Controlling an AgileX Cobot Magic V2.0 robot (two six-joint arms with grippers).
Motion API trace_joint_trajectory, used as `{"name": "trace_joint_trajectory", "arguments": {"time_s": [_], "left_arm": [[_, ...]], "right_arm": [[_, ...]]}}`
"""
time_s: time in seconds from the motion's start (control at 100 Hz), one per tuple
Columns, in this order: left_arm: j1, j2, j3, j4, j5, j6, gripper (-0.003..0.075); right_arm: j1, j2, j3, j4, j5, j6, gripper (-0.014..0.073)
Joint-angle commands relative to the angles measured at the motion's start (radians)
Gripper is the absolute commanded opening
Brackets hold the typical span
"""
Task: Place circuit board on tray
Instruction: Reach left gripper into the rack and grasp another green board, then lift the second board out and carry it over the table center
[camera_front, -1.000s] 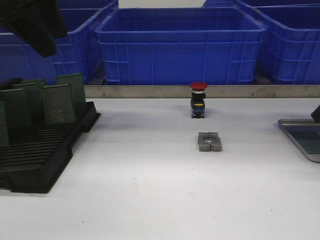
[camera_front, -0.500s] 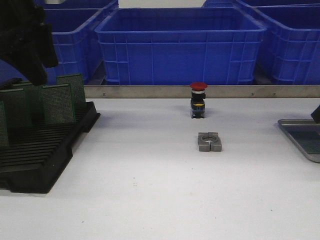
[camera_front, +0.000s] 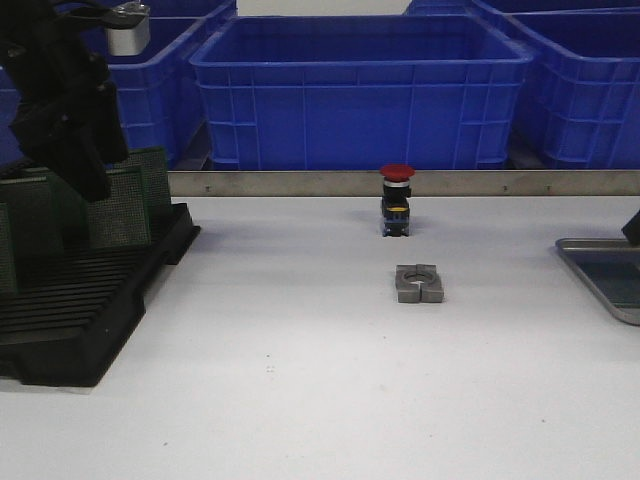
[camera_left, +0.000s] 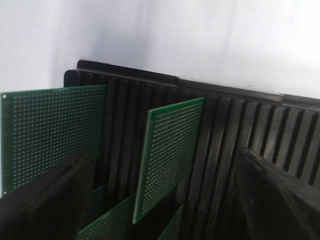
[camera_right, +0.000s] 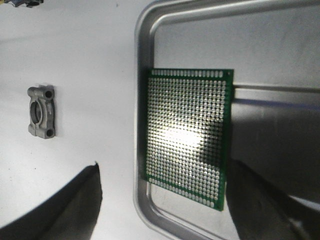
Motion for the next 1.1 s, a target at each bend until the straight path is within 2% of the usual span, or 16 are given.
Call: {"name": "trace_joint_trajectory", "arguments": {"time_s": [0.0,0.54,0.65,0.87,0.97,1.09], "left_arm": [[0.003,-0.047,-0.029,-0.025,-0.024,-0.005,0.0547],[0.003,-0.001,-0.029,-0.025,-0.018,-0.005,0.0541],[0.003,-0.001,-0.031,-0.025,-0.018,-0.005,0.0448],[0.003,-0.001,-0.031,-0.025,-0.026,-0.005,0.0112],[0.003,-0.001,-0.031,-0.025,-0.026,-0.005,-0.0016],[0.003,-0.001,-0.031,-0.025,-0.026,-0.005,-0.0018]], "right_arm": [[-0.006,-0.048,-0.023,0.031,0.038,-0.007,0.0541],[-0.006,-0.048,-0.023,0.031,0.039,-0.007,0.0541],[-0.006,-0.048,-0.023,0.031,0.039,-0.007,0.0541],[-0.006,-0.048,-0.023,0.031,0.039,-0.007,0.0541],[-0.006,-0.048,-0.023,0.031,0.039,-0.007,0.0541],[-0.006,-0.048,-0.023,0.031,0.038,-0.007,0.0541]]}}
